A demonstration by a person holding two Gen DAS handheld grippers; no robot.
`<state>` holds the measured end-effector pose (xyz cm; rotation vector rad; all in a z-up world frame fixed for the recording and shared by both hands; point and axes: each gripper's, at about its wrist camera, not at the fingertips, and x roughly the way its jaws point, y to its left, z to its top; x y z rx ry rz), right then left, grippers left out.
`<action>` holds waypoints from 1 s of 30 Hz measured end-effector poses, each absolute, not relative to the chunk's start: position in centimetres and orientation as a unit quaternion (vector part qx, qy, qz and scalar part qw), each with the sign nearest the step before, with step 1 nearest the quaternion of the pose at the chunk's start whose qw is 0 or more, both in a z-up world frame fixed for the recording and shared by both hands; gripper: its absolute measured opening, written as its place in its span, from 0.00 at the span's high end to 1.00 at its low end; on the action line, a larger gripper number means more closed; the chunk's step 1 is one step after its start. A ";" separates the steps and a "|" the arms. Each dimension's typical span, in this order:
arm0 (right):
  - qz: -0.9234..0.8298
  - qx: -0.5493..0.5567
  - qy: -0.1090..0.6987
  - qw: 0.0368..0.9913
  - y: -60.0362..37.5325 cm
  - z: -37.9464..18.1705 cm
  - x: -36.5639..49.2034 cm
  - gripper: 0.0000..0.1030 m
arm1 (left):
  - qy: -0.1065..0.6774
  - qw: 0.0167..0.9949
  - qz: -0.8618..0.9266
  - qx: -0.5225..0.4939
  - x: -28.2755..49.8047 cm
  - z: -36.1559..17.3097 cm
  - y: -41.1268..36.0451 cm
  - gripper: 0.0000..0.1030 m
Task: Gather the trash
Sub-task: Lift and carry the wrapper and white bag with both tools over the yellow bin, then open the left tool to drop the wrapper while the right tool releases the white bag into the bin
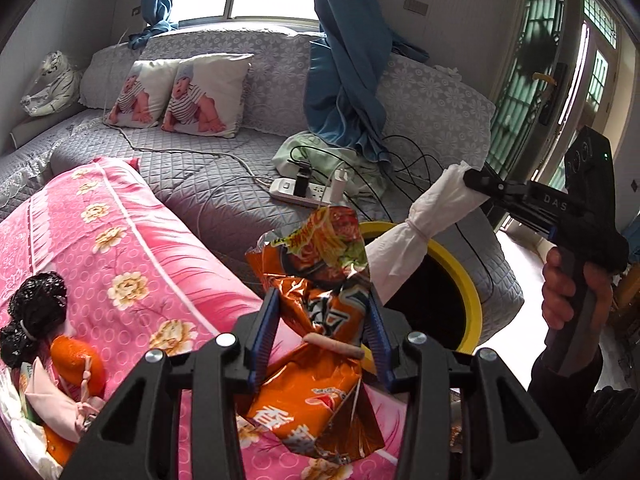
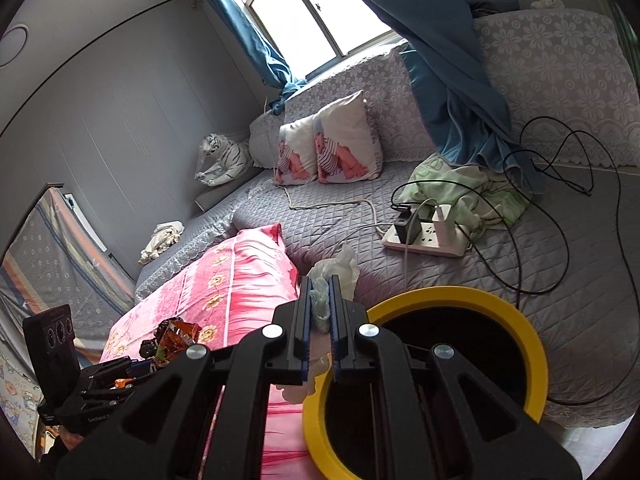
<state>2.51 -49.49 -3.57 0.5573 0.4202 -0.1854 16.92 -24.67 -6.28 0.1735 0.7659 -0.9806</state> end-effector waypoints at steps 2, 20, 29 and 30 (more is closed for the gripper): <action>-0.110 0.262 0.209 0.936 -50.0 -3.7 2.3 0.93 | 0.364 0.802 -0.466 0.085 16.8 -6.7 -26.1 0.62; -0.212 0.233 0.239 0.919 -54.1 -6.5 1.4 0.93 | 0.399 0.766 -0.495 0.099 16.0 -9.7 -34.9 0.62; -0.232 0.225 0.255 0.911 -55.1 -7.8 1.7 0.93 | 0.420 0.755 -0.492 0.112 16.1 -11.8 -37.8 0.62; -0.234 0.224 0.257 0.911 -55.1 -7.9 1.7 0.93 | 0.422 0.753 -0.491 0.113 16.1 -12.0 -38.1 0.62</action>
